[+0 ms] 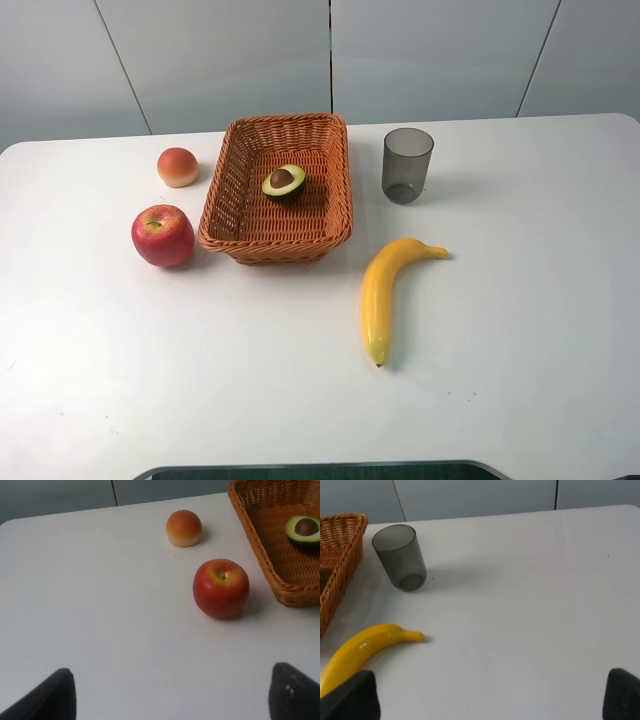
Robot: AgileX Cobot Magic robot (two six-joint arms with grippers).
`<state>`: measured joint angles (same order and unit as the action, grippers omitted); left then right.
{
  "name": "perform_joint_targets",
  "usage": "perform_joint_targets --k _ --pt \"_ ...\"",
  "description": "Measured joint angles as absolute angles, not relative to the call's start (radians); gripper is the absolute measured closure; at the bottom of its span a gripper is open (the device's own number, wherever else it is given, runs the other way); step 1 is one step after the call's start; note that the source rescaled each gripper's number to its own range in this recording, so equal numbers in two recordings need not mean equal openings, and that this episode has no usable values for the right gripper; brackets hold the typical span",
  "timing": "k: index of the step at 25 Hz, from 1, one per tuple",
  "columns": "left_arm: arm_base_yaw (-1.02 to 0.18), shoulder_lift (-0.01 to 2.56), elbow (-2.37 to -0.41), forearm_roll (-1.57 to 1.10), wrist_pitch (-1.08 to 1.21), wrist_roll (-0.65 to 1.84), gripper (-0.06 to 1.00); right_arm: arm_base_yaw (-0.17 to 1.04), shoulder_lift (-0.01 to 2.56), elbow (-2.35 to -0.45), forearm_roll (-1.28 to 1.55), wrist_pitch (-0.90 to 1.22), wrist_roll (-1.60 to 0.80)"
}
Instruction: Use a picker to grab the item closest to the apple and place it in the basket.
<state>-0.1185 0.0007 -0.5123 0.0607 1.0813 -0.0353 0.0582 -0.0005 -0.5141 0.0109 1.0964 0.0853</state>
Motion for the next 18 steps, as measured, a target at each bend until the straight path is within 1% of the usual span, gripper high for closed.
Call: perform_joint_targets --k 18 --pt "-0.119 0.001 -0.512 0.035 1.081 -0.041 -0.01 0.058 -0.001 -0.514 0.011 1.096 0.085"
